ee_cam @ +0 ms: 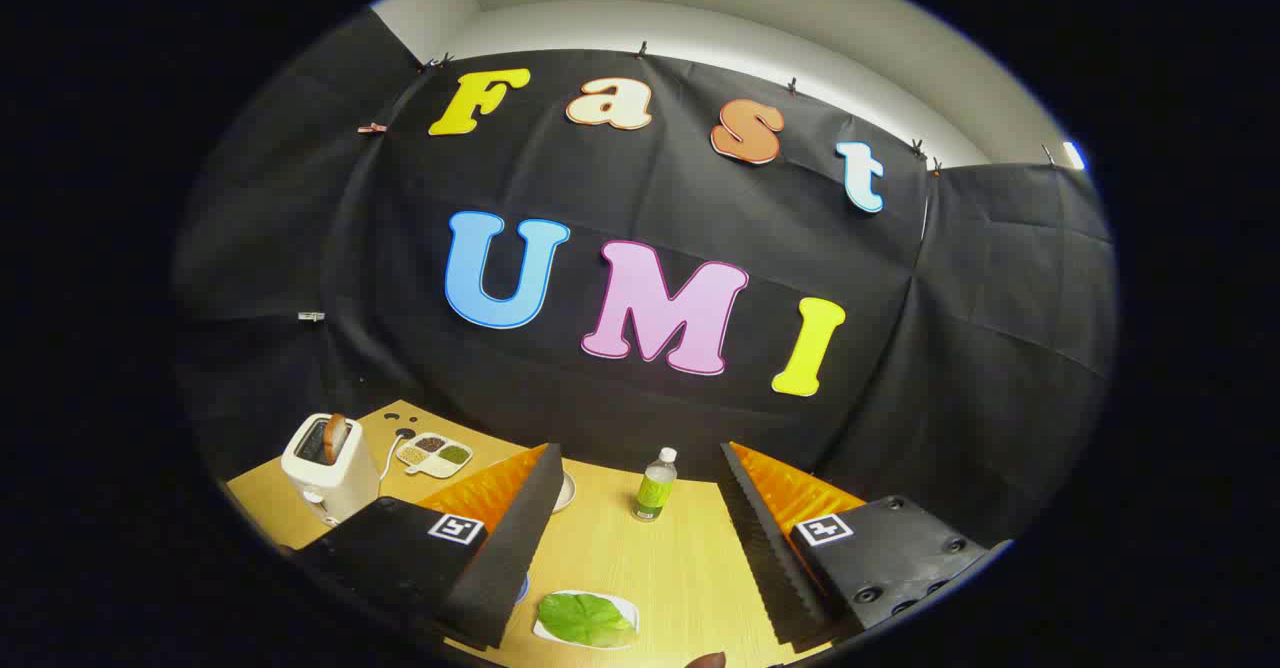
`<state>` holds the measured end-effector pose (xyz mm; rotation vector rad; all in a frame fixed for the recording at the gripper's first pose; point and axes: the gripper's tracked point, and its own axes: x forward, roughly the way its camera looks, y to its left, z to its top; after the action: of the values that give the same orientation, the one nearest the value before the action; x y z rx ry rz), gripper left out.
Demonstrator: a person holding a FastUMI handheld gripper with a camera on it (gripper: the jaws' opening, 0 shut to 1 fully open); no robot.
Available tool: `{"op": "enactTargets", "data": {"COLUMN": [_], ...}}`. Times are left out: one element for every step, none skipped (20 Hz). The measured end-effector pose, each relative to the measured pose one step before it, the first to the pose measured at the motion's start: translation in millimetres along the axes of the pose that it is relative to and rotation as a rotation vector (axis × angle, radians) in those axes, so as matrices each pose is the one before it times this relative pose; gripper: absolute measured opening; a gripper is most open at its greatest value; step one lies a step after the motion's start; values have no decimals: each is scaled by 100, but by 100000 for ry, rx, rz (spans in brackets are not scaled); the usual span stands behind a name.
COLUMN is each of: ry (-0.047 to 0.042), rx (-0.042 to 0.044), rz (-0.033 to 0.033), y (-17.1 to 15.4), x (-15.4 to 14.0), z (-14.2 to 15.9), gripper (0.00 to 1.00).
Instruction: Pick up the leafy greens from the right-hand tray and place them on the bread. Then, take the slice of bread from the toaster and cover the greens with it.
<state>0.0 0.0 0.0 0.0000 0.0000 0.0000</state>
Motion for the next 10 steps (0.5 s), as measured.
{"op": "enactTargets", "data": {"ry": [-97, -415, -832, -552, 49, 371, 319, 72, 126, 391], "rx": [-260, 46, 259, 72, -85, -156, -38, -113, -220, -321], "rz": [-101, -359, -109, -121, -45, 60, -73, 18, -152, 123], "y": [-58, -51, -143, 14, 22, -8, -50, -45, -2, -2], "x": [-85, -86, -7, -52, -11, 52, -173, -32, -22, 50], "z": [86, 178, 186, 145, -58, -90, -101, 72, 5, -79], "gripper": [97, 97, 97, 97, 97, 97, 97, 97, 97, 97]}}
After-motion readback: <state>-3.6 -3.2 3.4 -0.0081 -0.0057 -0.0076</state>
